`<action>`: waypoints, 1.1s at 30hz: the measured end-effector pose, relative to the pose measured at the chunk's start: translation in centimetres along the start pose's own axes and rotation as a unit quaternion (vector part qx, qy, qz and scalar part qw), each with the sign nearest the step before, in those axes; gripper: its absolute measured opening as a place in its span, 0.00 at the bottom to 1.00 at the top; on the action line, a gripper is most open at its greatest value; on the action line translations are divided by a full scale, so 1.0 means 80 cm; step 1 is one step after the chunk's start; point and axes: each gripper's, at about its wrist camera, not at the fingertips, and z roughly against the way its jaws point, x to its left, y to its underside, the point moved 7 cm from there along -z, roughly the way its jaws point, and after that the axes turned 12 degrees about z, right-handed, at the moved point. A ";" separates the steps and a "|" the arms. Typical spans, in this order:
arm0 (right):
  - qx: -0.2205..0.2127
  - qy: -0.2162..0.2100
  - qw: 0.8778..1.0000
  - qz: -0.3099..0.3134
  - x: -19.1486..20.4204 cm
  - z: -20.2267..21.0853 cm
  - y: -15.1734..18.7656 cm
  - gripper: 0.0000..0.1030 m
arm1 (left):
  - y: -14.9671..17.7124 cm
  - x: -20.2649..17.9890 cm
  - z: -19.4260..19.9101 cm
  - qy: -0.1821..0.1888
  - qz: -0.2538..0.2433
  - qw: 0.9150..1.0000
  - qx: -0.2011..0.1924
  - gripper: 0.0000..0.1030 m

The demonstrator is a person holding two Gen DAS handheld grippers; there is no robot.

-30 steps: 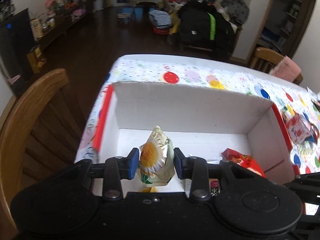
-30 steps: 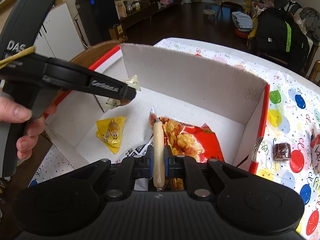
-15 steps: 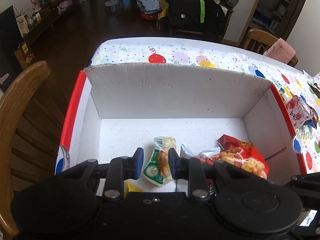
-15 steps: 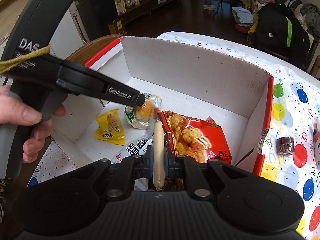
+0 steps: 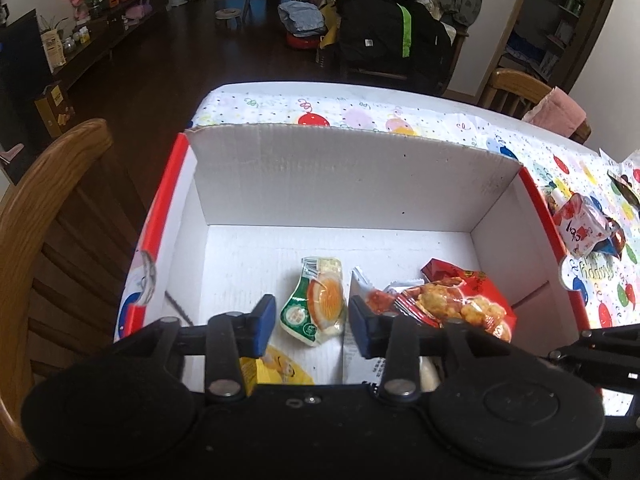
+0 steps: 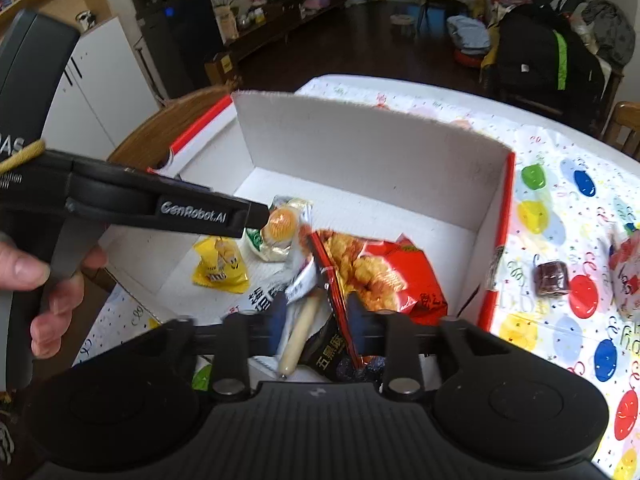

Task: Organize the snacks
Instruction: 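Move both tools back from the box toward the remaining snacks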

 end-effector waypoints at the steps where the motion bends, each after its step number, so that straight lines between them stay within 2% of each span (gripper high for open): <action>1: -0.004 0.002 1.000 0.000 0.000 0.005 -0.001 0.46 | 0.000 0.000 0.004 -0.002 0.000 1.000 -0.005 0.50; 2: -0.007 0.004 1.000 0.001 0.001 0.009 -0.002 0.49 | 0.001 0.000 0.009 -0.005 0.000 1.000 -0.011 0.56; 3: -0.010 0.006 1.000 0.002 0.001 0.013 -0.003 0.50 | 0.001 0.000 0.013 -0.005 -0.001 1.000 -0.016 0.58; 6: -0.021 0.012 1.000 0.003 0.001 0.027 -0.004 0.56 | 0.003 0.000 0.025 -0.006 -0.005 1.000 -0.025 0.61; 8: -0.029 0.018 0.999 0.002 0.000 0.036 -0.005 0.64 | 0.003 0.000 0.033 -0.006 -0.004 0.999 -0.032 0.63; 18: -0.061 0.030 0.997 -0.022 -0.012 0.079 -0.001 0.67 | 0.007 -0.008 0.073 0.007 -0.005 0.998 -0.065 0.75; 22: -0.073 0.041 0.996 -0.027 -0.015 0.100 0.003 0.76 | 0.011 -0.018 0.089 0.017 -0.007 0.997 -0.077 0.77; 27: -0.087 0.052 0.994 -0.030 -0.019 0.126 0.008 0.79 | 0.016 -0.035 0.107 0.031 -0.016 0.995 -0.090 0.80; 29: -0.095 0.058 0.993 -0.033 -0.024 0.137 0.011 0.84 | 0.017 -0.044 0.114 0.038 -0.023 0.994 -0.096 0.82; 33: -0.109 0.067 0.991 -0.047 -0.039 0.158 0.020 0.84 | 0.020 -0.062 0.124 0.049 -0.036 0.993 -0.106 0.86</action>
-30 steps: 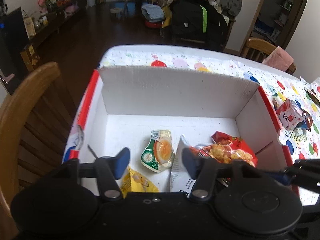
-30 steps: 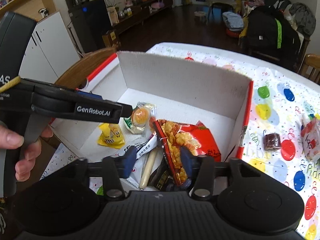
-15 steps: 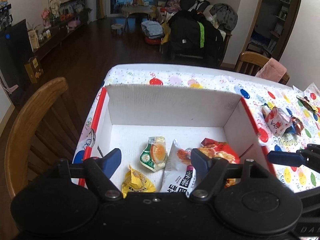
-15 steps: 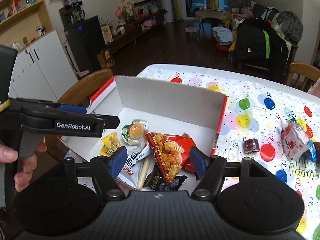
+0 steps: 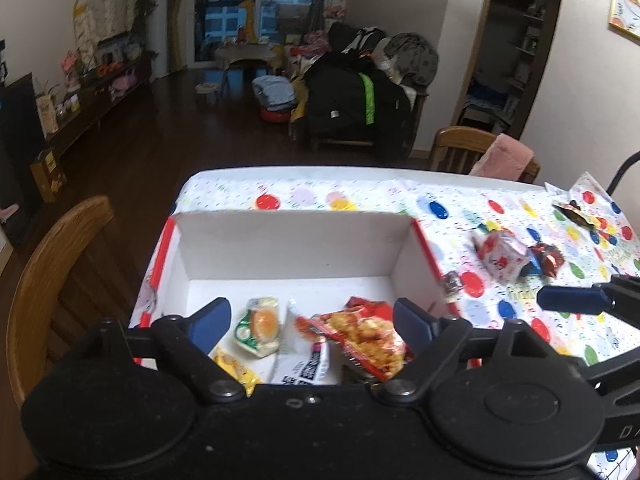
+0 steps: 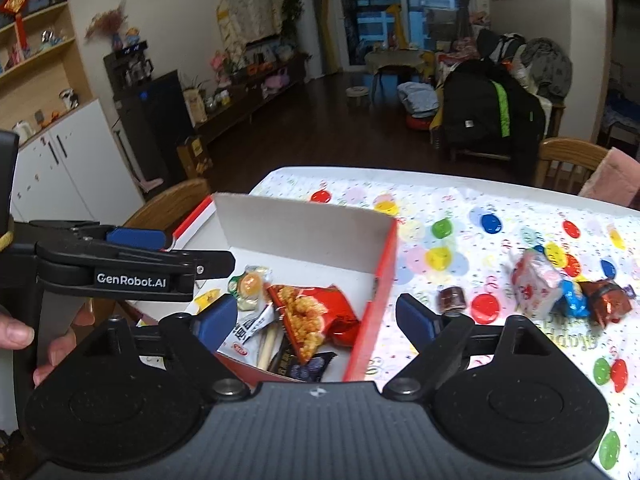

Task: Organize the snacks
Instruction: 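Move both tools back from the box toward the remaining snacks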

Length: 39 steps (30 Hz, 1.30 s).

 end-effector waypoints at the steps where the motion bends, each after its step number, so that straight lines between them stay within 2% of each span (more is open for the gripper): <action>1: -0.003 0.002 1.000 -0.002 -0.005 0.005 0.002 0.84 | 0.000 -0.004 0.002 0.003 -0.002 1.000 -0.001 0.86; 3: -0.008 0.009 1.000 -0.006 -0.016 0.015 0.006 0.89 | 0.000 -0.015 0.006 0.006 -0.005 1.000 -0.007 0.86; 5: -0.012 0.015 1.000 -0.008 -0.028 0.024 0.011 1.00 | 0.000 -0.027 0.008 0.012 -0.009 1.000 -0.012 0.88; 17: -0.033 0.045 0.998 -0.029 -0.132 0.073 0.053 1.00 | 0.018 -0.125 0.000 0.032 -0.042 0.998 -0.018 0.97; 25: -0.043 0.078 0.996 -0.023 -0.215 0.087 0.086 1.00 | 0.036 -0.198 -0.024 0.050 -0.037 0.998 -0.007 1.00; 28: -0.038 0.078 0.996 -0.024 -0.244 0.087 0.095 1.00 | 0.044 -0.217 -0.037 0.050 -0.029 0.998 -0.001 1.00; 32: -0.024 0.069 0.997 -0.032 -0.283 0.083 0.106 1.00 | 0.050 -0.240 -0.058 0.040 -0.018 0.999 0.001 1.00; 39: -0.006 0.095 0.995 -0.035 -0.347 0.066 0.125 1.00 | 0.052 -0.264 -0.103 -0.008 -0.002 1.000 -0.011 1.00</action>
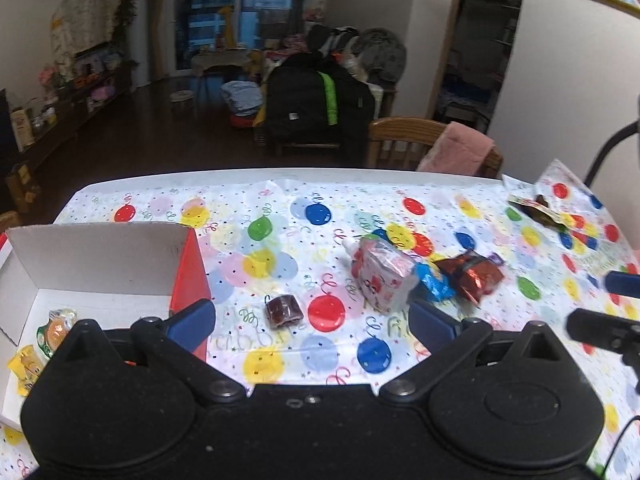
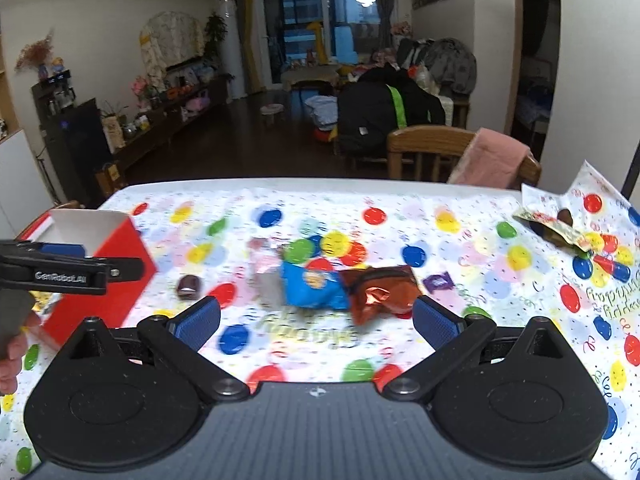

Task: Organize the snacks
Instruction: 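Move both tools back from the box toward the remaining snacks, then grasp the brown square candy with the left tool while the right tool grasps the orange foil bag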

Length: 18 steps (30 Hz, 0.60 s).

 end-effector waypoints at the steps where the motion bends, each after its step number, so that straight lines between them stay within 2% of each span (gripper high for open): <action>1: 0.005 0.001 1.000 -0.005 -0.009 -0.006 0.002 1.00 | 0.000 -0.002 -0.005 -0.006 0.003 1.000 -0.003 1.00; 7: 0.034 0.006 0.999 -0.038 -0.060 -0.041 0.010 1.00 | 0.005 -0.006 -0.036 -0.040 0.020 0.999 -0.008 1.00; 13: 0.060 0.031 0.994 -0.080 -0.107 -0.077 0.011 1.00 | 0.009 -0.007 -0.066 -0.060 0.035 0.998 -0.005 1.00; 18: 0.085 0.048 0.989 -0.114 -0.125 -0.111 0.009 1.00 | 0.010 -0.012 -0.086 -0.068 0.033 0.997 -0.007 0.97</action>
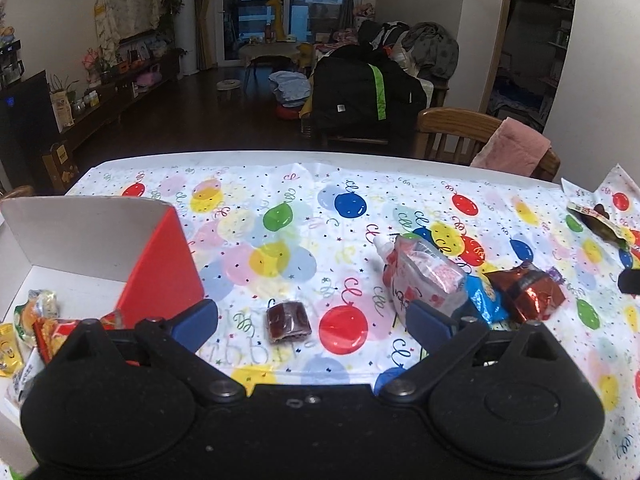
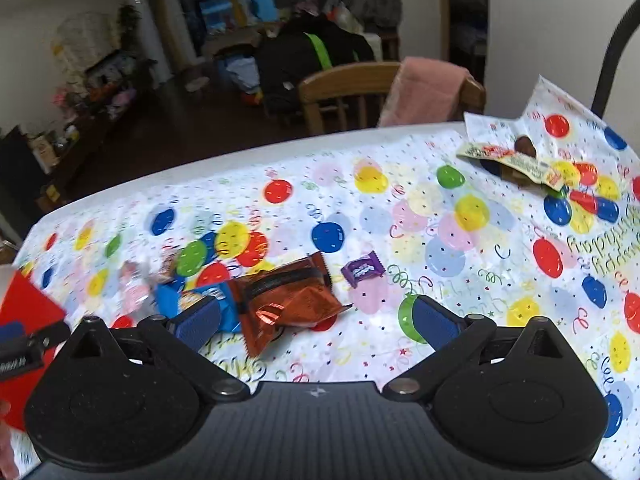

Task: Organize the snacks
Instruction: 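Grasp the brown square candy with the left tool while the right tool grasps the orange foil bag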

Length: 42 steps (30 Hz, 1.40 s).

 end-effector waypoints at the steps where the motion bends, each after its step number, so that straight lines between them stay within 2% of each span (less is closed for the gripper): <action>1: 0.006 0.003 1.000 -0.012 -0.002 -0.008 -0.002 1.00 | 0.000 -0.001 -0.004 -0.002 0.001 1.000 0.002 0.96; 7: 0.052 0.009 0.992 -0.118 -0.012 -0.058 -0.006 1.00 | 0.002 0.000 -0.025 -0.007 0.009 1.000 0.011 0.92; 10: 0.072 0.010 0.984 -0.160 -0.013 -0.078 -0.003 0.99 | 0.005 -0.001 -0.032 -0.007 0.006 1.000 0.017 0.86; 20: 0.111 0.010 0.961 -0.254 -0.010 -0.125 -0.003 0.99 | 0.011 0.002 -0.065 -0.012 0.007 0.999 0.039 0.73; 25: 0.119 0.014 0.959 -0.257 0.003 -0.138 -0.010 0.95 | 0.010 0.005 -0.075 -0.010 0.014 0.999 0.048 0.70; 28: 0.130 0.023 0.957 -0.260 0.003 -0.144 -0.005 0.83 | 0.008 0.005 -0.081 -0.008 0.014 0.999 0.050 0.68; 31: 0.139 0.018 0.955 -0.262 0.003 -0.149 0.001 0.81 | 0.008 0.004 -0.088 -0.003 0.015 0.998 0.058 0.60; 35: 0.134 0.009 0.959 -0.249 0.009 -0.148 0.000 0.75 | 0.008 0.006 -0.096 -0.009 0.017 0.998 0.062 0.57; 40: 0.130 0.004 0.960 -0.247 0.008 -0.144 0.002 0.70 | 0.005 0.012 -0.099 -0.014 0.024 0.998 0.060 0.47; 42: 0.127 0.001 0.961 -0.246 0.007 -0.142 0.004 0.68 | 0.004 0.015 -0.099 -0.021 0.025 0.998 0.059 0.39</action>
